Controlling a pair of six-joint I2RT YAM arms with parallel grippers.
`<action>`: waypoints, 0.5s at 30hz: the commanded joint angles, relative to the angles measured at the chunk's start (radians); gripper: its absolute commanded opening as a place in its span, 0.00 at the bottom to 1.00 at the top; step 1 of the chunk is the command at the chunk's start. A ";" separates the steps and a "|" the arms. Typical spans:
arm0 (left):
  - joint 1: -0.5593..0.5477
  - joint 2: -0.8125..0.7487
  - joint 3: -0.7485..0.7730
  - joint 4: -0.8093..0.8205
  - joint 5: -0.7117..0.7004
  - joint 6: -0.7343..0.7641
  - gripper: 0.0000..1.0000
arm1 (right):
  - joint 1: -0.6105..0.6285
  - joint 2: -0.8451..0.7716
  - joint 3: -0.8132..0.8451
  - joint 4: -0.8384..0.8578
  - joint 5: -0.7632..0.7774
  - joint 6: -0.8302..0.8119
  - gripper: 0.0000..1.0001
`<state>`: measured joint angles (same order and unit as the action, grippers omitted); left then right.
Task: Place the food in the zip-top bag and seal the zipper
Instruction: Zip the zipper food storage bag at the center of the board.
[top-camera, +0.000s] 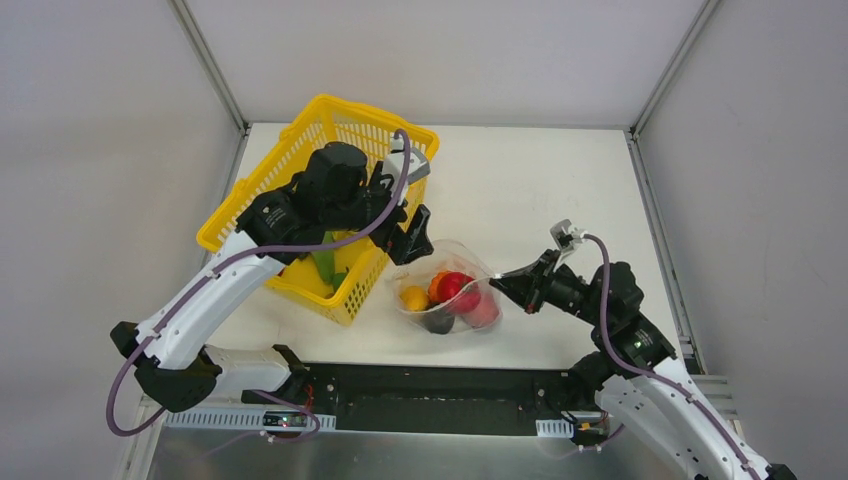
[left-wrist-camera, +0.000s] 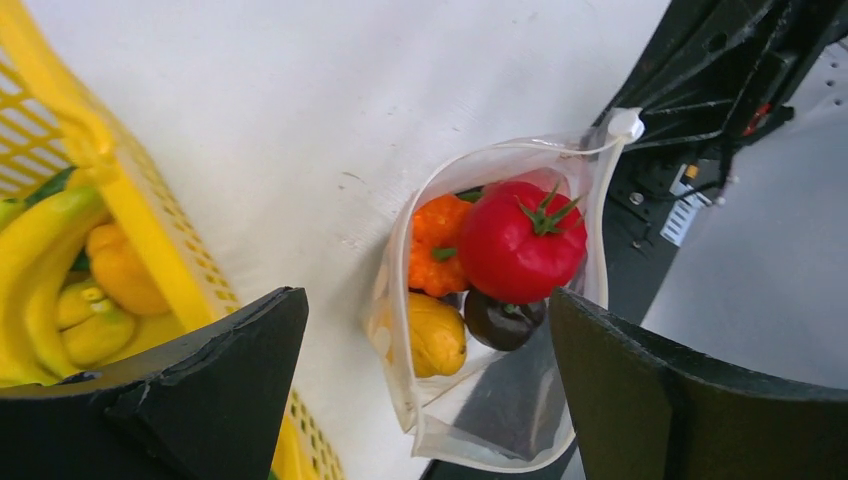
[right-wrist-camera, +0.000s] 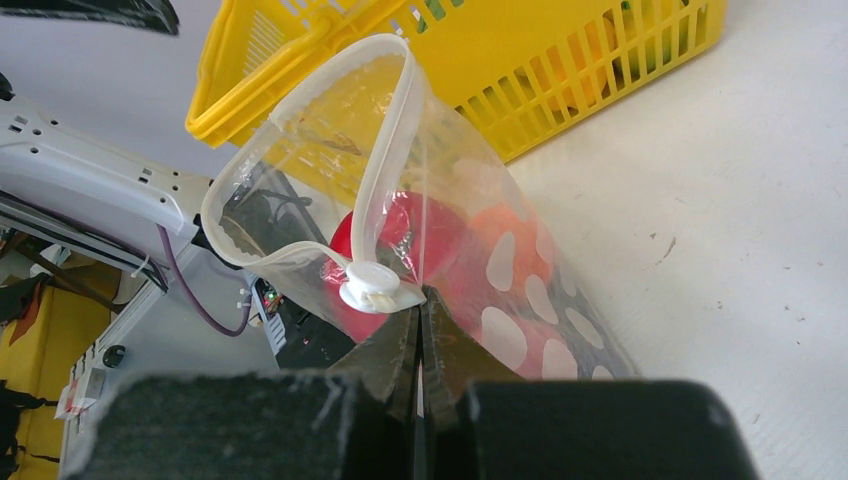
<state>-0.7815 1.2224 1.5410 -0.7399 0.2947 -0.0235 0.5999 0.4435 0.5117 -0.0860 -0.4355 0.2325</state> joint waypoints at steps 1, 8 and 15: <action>-0.002 -0.016 -0.036 0.092 0.142 -0.035 0.93 | 0.003 -0.044 0.029 0.062 -0.025 -0.001 0.00; -0.081 -0.021 -0.041 0.128 0.160 0.001 0.90 | 0.003 -0.059 0.036 0.042 -0.026 -0.010 0.00; -0.168 0.035 -0.026 0.163 0.157 0.063 0.89 | 0.003 -0.075 0.035 0.023 -0.026 0.001 0.00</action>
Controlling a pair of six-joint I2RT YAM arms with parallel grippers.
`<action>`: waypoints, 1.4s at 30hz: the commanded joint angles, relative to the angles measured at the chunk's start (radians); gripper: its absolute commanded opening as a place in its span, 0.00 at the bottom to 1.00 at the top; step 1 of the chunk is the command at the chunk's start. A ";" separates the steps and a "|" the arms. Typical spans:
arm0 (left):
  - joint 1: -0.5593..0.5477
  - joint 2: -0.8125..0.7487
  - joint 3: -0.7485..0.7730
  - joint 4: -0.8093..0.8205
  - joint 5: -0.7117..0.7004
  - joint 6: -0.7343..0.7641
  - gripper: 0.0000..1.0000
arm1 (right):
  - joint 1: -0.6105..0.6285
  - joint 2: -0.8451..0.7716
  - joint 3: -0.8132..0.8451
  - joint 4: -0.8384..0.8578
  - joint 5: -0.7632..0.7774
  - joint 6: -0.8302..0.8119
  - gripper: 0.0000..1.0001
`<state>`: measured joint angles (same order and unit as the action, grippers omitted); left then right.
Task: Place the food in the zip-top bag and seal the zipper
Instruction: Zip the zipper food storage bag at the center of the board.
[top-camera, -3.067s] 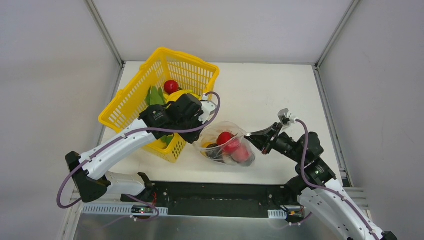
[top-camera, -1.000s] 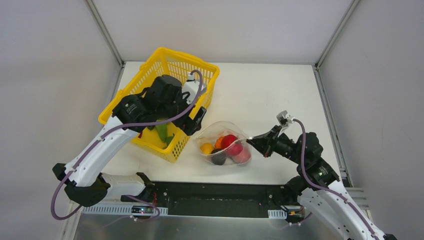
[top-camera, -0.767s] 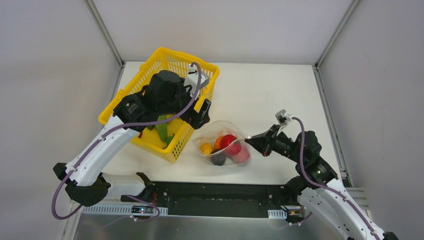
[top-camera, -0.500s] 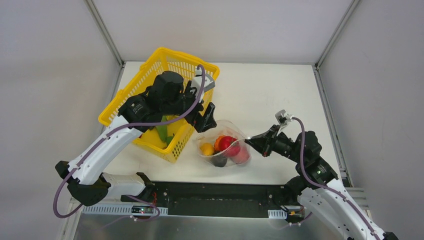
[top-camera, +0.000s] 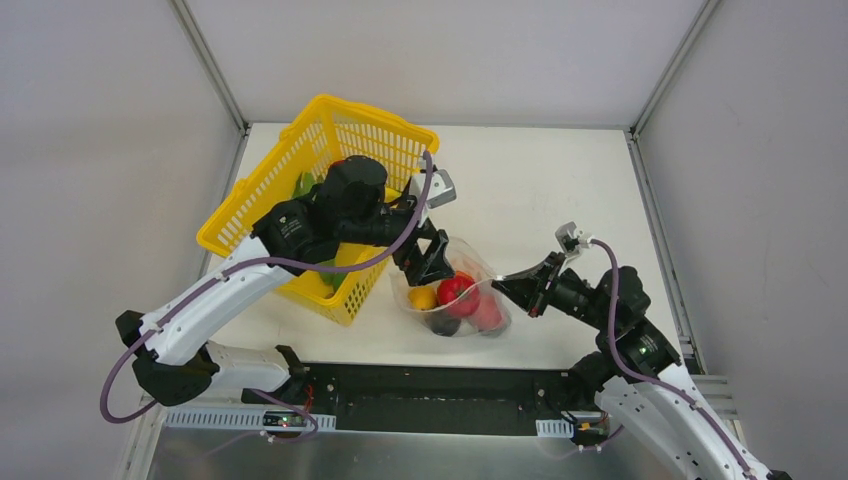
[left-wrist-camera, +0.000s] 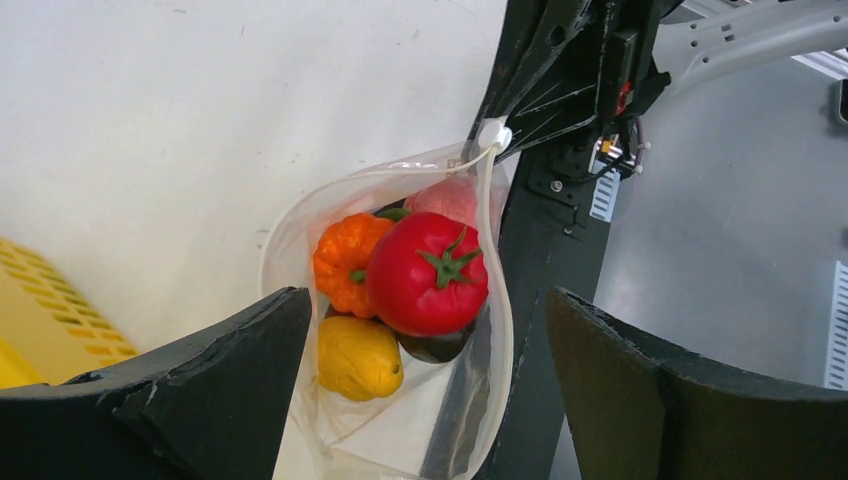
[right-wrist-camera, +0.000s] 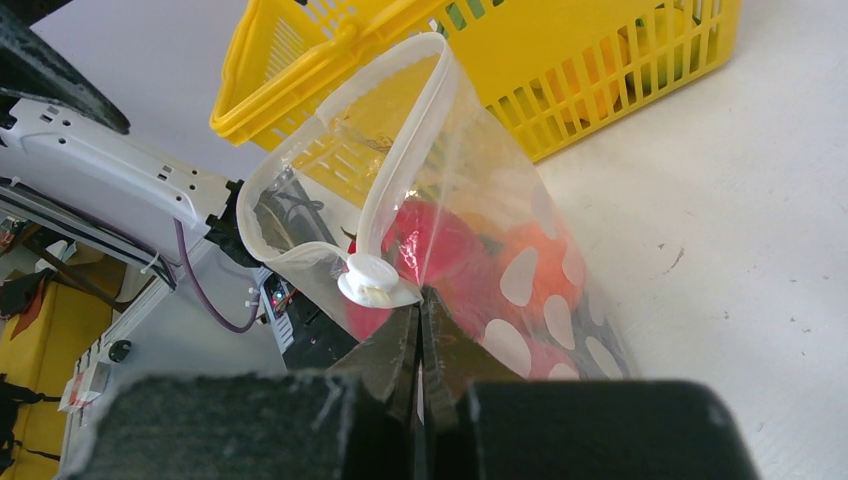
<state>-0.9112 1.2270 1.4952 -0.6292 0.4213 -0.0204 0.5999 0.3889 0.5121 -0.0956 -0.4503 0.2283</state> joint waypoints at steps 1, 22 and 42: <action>-0.053 0.040 0.024 0.061 0.029 0.064 0.89 | 0.003 -0.025 0.034 0.033 -0.008 0.008 0.00; -0.309 0.201 0.010 0.278 -0.170 0.485 0.62 | 0.003 -0.039 0.040 -0.003 -0.027 0.019 0.00; -0.325 0.237 0.065 0.152 -0.186 0.495 0.30 | 0.004 -0.017 0.049 0.002 -0.027 0.006 0.00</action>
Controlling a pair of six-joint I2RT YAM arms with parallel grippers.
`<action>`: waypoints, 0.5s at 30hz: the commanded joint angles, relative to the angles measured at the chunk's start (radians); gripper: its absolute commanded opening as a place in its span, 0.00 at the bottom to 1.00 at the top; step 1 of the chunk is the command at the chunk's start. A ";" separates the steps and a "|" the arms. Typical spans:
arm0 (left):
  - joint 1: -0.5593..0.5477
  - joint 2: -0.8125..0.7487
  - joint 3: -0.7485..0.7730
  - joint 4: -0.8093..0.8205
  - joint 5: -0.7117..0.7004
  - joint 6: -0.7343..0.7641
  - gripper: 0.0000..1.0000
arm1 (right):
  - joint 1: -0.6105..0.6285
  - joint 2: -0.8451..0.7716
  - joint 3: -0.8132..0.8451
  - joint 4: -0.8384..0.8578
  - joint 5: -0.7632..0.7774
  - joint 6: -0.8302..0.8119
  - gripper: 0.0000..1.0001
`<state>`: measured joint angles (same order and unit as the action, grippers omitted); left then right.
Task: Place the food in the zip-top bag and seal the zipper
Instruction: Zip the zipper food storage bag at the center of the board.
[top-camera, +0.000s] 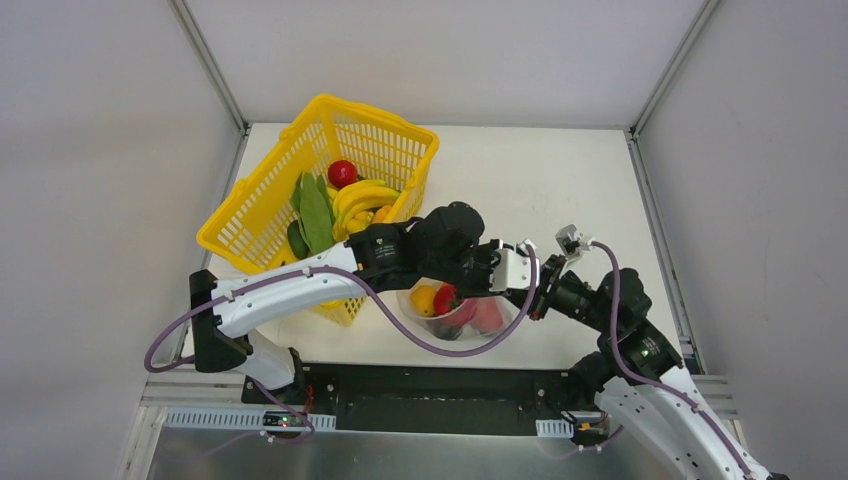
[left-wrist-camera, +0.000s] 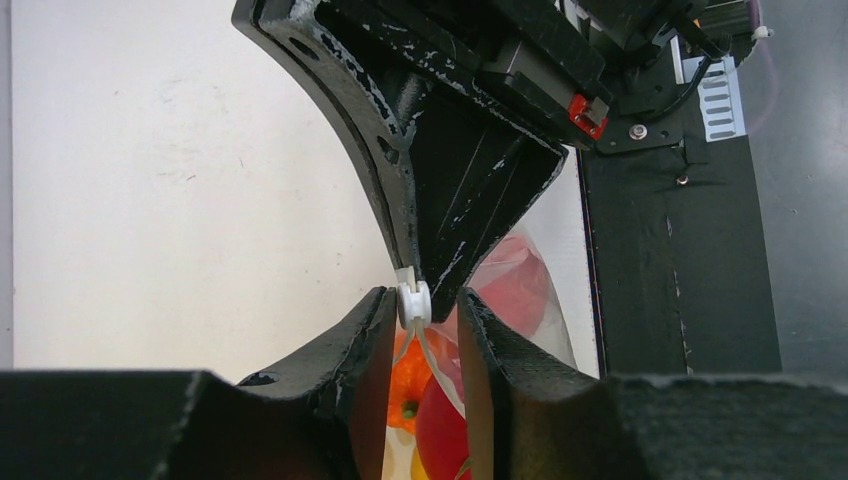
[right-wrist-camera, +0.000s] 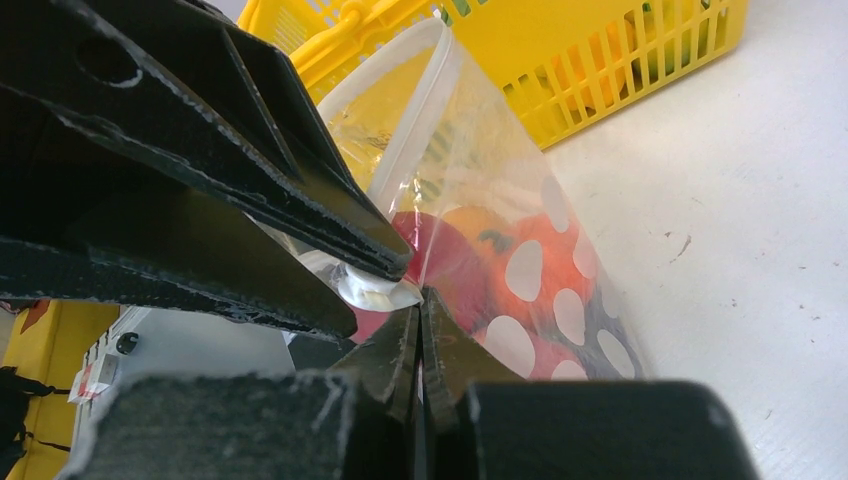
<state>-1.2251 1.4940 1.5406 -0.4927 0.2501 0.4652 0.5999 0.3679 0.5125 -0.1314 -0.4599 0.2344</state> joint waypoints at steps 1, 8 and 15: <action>-0.012 -0.031 0.019 0.016 -0.018 0.009 0.28 | 0.003 0.004 0.049 0.038 -0.017 0.002 0.00; -0.011 -0.030 0.021 0.004 -0.052 -0.014 0.06 | 0.004 -0.011 0.042 0.036 -0.013 0.006 0.00; -0.011 -0.042 0.019 -0.039 -0.095 -0.028 0.00 | 0.003 -0.054 0.022 0.041 0.011 -0.001 0.00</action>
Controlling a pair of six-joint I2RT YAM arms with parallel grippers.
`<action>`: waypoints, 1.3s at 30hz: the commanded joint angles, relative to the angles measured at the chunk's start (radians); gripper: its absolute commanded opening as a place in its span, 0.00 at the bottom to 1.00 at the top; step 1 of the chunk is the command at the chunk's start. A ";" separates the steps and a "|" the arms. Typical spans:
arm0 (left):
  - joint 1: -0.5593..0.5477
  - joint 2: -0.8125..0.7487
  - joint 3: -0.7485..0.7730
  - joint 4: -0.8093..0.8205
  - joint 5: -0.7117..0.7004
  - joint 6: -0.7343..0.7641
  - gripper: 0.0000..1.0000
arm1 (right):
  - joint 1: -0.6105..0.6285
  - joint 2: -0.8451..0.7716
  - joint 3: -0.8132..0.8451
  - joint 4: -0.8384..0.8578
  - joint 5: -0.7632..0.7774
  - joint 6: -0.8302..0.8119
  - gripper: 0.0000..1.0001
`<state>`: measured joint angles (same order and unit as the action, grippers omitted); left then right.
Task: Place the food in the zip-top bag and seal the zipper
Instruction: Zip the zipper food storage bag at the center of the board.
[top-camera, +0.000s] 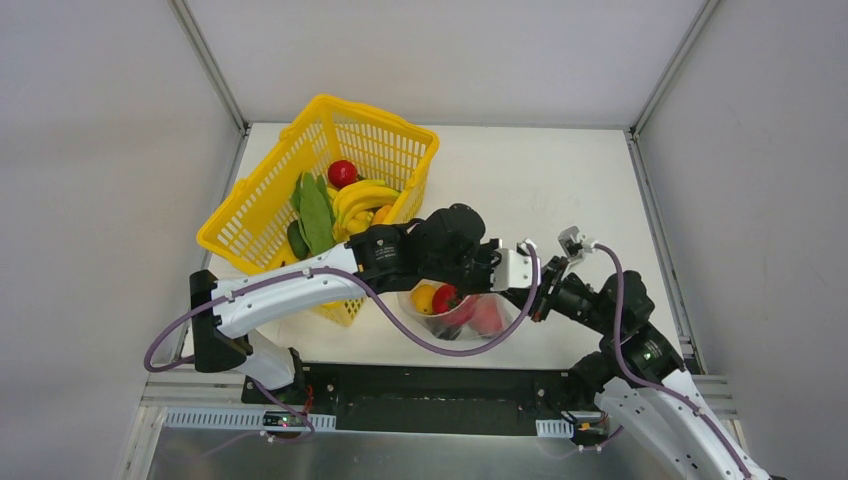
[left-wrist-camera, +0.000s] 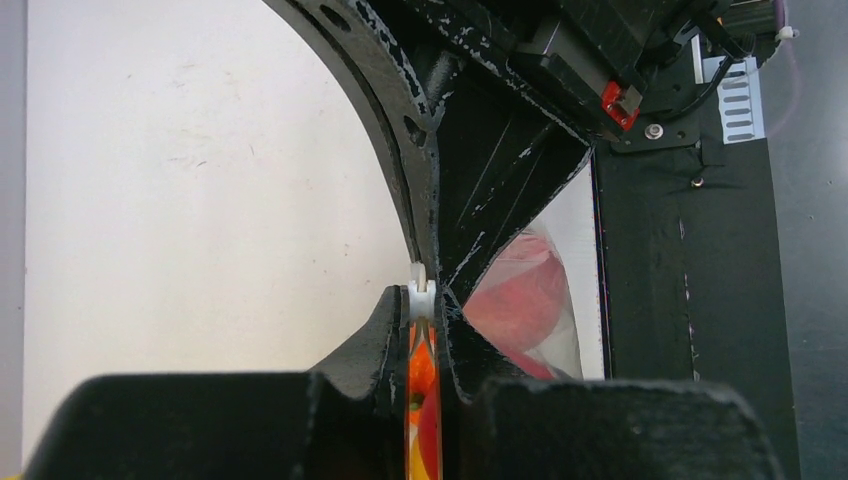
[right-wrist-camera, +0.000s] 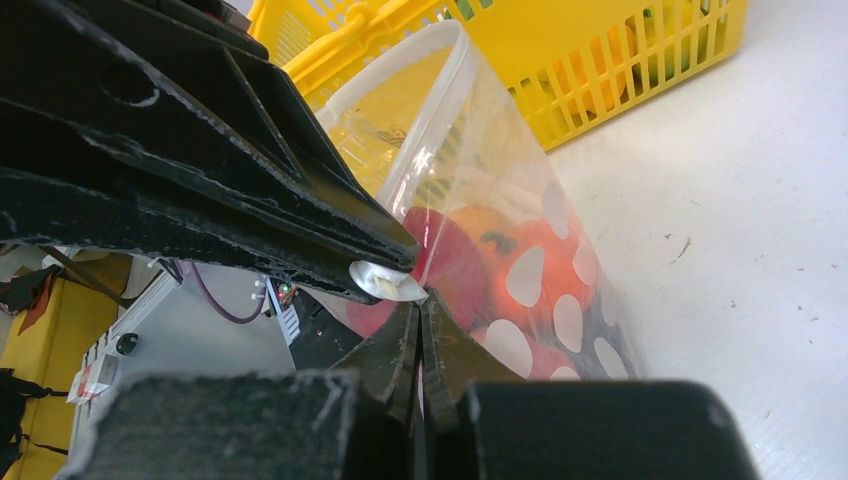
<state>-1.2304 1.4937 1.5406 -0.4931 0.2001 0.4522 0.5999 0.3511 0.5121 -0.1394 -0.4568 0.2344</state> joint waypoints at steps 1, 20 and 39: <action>-0.006 -0.045 0.016 -0.047 -0.051 -0.017 0.00 | 0.004 -0.045 0.018 0.051 0.011 -0.004 0.00; -0.001 -0.057 0.018 -0.064 0.015 -0.049 0.00 | 0.004 -0.008 0.035 0.016 -0.142 -0.211 0.43; 0.003 -0.015 0.077 -0.119 0.121 -0.055 0.00 | 0.004 0.071 0.090 -0.011 -0.222 -0.440 0.24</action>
<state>-1.2354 1.4727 1.5684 -0.6006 0.2806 0.4042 0.6006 0.4118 0.5686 -0.1879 -0.6453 -0.1650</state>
